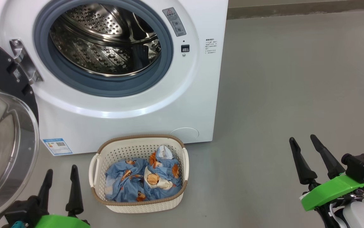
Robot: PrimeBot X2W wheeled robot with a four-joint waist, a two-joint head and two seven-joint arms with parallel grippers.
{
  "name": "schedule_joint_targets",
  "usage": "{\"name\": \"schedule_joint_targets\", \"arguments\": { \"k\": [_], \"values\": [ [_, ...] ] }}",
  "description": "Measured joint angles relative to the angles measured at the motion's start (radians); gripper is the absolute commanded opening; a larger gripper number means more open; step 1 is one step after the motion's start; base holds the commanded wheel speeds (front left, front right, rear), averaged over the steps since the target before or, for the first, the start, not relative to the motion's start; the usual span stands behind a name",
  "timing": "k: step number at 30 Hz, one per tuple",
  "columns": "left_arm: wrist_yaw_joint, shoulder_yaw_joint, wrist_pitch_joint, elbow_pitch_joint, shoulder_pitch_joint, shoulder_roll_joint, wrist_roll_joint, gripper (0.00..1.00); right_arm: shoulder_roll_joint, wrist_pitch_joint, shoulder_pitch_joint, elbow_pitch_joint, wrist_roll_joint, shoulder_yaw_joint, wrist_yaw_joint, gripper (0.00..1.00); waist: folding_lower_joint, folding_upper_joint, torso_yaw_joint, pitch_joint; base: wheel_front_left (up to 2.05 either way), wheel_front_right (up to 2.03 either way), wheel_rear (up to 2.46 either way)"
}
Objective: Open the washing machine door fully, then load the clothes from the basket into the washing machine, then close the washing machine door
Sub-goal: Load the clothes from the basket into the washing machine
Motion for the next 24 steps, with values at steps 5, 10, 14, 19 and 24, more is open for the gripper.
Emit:
{"name": "schedule_joint_targets", "arguments": {
  "k": [5,10,14,19,24],
  "values": [
    [0.000,0.003,0.000,0.002,0.000,-0.002,0.000,1.00,0.001,0.000,0.000,0.000,0.000,-0.005,0.000,1.00,0.0000,0.0000,0.001,0.000,0.03,-0.03,0.00],
    [0.000,0.005,0.000,0.001,0.000,-0.002,0.000,1.00,0.005,0.000,0.000,0.000,0.000,-0.005,0.000,1.00,0.0000,0.0000,0.003,0.003,0.56,-0.56,0.00],
    [-0.002,0.008,0.000,0.001,0.000,-0.002,0.000,1.00,0.005,0.000,0.000,0.000,0.000,-0.007,0.000,1.00,-0.0001,0.0000,0.003,0.003,1.17,-1.17,0.00],
    [-0.002,0.012,0.000,0.001,0.000,-0.002,0.000,1.00,0.006,0.000,0.000,0.000,0.000,-0.008,0.000,1.00,0.0000,0.0000,0.004,0.001,1.58,-1.58,0.00],
    [-0.002,0.016,0.000,0.001,0.000,-0.003,0.000,1.00,0.008,0.000,0.000,0.000,0.000,-0.008,0.000,1.00,0.0000,0.0000,0.005,-0.002,1.58,-1.58,0.00]
  ]
}}
